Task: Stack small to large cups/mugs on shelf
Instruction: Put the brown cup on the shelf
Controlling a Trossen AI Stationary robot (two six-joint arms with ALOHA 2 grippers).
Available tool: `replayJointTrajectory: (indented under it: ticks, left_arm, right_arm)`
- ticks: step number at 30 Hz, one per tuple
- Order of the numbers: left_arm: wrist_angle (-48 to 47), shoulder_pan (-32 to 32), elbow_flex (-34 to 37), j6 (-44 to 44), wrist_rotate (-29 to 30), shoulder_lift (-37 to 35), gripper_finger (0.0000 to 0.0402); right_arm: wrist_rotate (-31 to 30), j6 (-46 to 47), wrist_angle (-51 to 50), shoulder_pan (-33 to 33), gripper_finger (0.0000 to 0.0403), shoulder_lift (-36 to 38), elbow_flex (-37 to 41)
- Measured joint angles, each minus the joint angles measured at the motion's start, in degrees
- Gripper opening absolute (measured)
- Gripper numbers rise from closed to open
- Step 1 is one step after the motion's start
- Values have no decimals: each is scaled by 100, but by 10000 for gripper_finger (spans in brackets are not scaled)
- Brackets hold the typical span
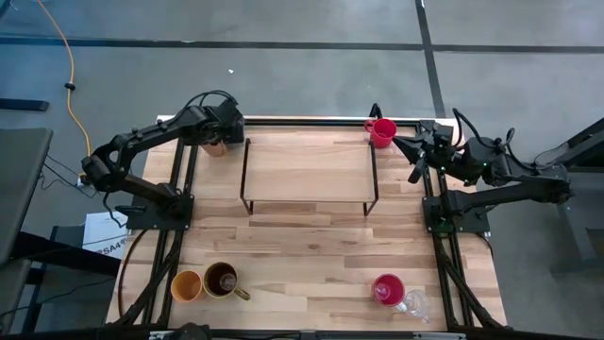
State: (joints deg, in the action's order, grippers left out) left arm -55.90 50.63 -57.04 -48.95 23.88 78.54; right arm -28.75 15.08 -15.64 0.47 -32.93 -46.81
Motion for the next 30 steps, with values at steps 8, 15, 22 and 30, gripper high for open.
replayJointTrajectory:
  ticks: [8,15,22,30]
  left_arm:
    - [-49,0,0,109,22,0,91]
    - [-70,0,0,163,83,0,16]
    - [-356,-2,0,376,-61,-101,7]
    - [-900,-2,-364,601,-254,-942,2]
  right_arm:
    - [1,-1,1,0,0,-2,0]
    - [1,10,2,0,0,-1,0]
    - [0,5,2,-2,0,-2,0]
    - [-11,-6,2,0,0,-2,0]
